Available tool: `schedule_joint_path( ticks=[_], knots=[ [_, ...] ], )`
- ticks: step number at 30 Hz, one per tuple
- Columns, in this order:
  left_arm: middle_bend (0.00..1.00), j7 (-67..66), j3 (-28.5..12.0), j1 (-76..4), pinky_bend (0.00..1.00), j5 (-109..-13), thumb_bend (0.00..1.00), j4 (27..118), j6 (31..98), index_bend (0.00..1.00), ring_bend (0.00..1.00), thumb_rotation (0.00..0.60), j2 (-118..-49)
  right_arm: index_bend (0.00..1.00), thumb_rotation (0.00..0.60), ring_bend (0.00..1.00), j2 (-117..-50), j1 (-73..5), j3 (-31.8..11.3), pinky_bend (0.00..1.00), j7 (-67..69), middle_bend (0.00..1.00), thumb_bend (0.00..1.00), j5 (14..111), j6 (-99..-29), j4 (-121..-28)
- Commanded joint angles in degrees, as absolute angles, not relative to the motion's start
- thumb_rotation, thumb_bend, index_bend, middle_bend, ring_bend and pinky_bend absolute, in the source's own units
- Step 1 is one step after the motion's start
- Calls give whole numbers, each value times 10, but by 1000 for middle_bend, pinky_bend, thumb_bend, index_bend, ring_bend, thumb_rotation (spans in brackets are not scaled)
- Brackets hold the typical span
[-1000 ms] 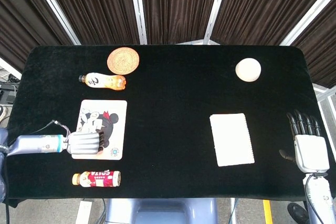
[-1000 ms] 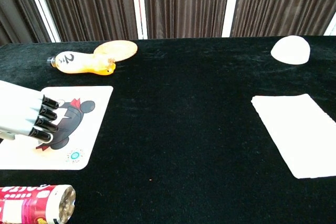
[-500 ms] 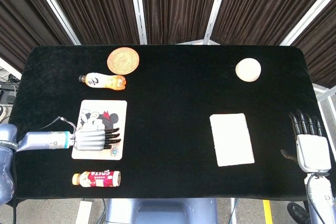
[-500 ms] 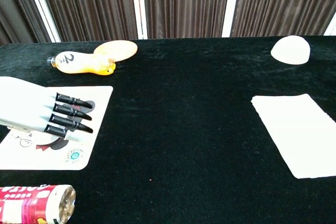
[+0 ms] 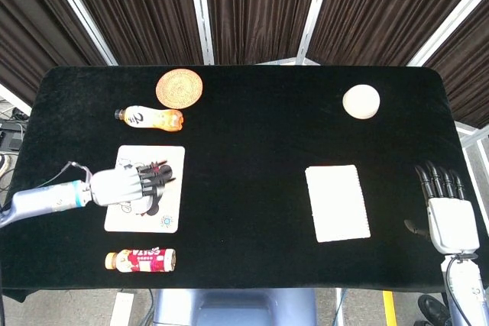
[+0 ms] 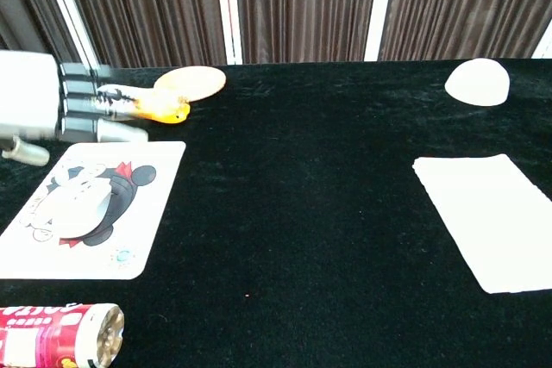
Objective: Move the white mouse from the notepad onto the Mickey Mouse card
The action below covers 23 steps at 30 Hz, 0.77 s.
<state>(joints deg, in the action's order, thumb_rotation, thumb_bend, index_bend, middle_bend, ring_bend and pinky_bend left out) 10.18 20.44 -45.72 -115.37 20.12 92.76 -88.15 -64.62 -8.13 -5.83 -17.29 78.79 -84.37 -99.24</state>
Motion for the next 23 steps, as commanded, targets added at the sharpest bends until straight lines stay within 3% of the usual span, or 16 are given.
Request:
schedule_joint_path(
  ticks=[1, 7, 11, 15, 23],
  knots=[
    [0, 116, 88, -388, 0, -997, 35, 426, 919, 0, 0, 600, -821, 19, 600, 0, -641, -80, -56, 0, -166, 0, 0, 794, -843, -994],
    [0, -40, 42, -317, 0, -836, 35, 806, 853, 0, 0, 600, -690, 19, 600, 0, -635, -78, -55, 0, -149, 0, 0, 803, -843, -995],
    [0, -132, 44, -275, 0, -726, 36, 975, 820, 0, 0, 600, -623, 19, 600, 0, -629, -76, -56, 0, -138, 0, 0, 806, -844, -996],
    [0, -156, 51, -226, 0, -693, 38, 1038, 848, 0, 0, 600, -601, 19, 600, 0, -623, -73, -56, 0, -126, 0, 0, 814, -848, -999],
    [0, -82, 70, -120, 0, -741, 37, 1011, 939, 0, 0, 600, -620, 19, 600, 0, -610, -66, -54, 0, -101, 0, 0, 831, -857, -1005]
  ],
)
